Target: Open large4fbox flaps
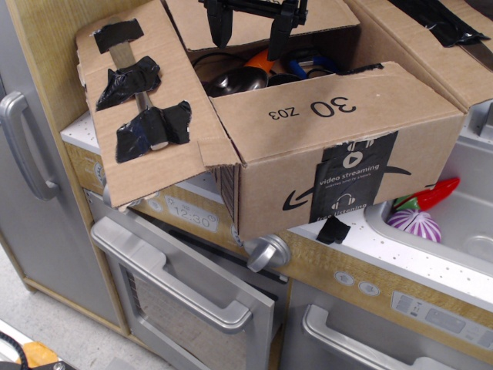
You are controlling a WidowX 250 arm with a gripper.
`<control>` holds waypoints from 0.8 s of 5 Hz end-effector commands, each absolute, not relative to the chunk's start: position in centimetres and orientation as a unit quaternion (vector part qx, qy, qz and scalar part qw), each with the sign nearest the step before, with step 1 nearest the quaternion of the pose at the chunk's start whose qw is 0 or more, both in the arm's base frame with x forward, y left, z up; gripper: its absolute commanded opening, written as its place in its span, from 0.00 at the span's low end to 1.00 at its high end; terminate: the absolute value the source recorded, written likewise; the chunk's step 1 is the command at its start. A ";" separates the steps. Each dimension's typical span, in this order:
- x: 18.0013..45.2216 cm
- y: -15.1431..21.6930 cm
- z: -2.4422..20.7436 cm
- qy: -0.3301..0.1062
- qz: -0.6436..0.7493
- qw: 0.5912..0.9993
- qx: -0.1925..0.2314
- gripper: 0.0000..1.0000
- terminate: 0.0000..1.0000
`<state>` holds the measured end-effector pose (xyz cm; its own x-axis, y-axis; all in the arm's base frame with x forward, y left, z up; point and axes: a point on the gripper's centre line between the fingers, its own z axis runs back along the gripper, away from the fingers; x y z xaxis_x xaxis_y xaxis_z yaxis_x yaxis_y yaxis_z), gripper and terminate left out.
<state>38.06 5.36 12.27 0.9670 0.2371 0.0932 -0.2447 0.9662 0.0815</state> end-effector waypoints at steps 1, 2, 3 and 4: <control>38.1 5.4 12.3 -0.041 0.122 0.991 0.046 1.00 0.00; 38.6 5.4 11.7 -0.001 0.163 0.987 0.014 1.00 0.00; 38.6 4.9 11.1 -0.003 0.189 0.982 0.010 1.00 0.00; 37.7 3.8 10.3 0.014 0.213 0.976 -0.033 1.00 0.00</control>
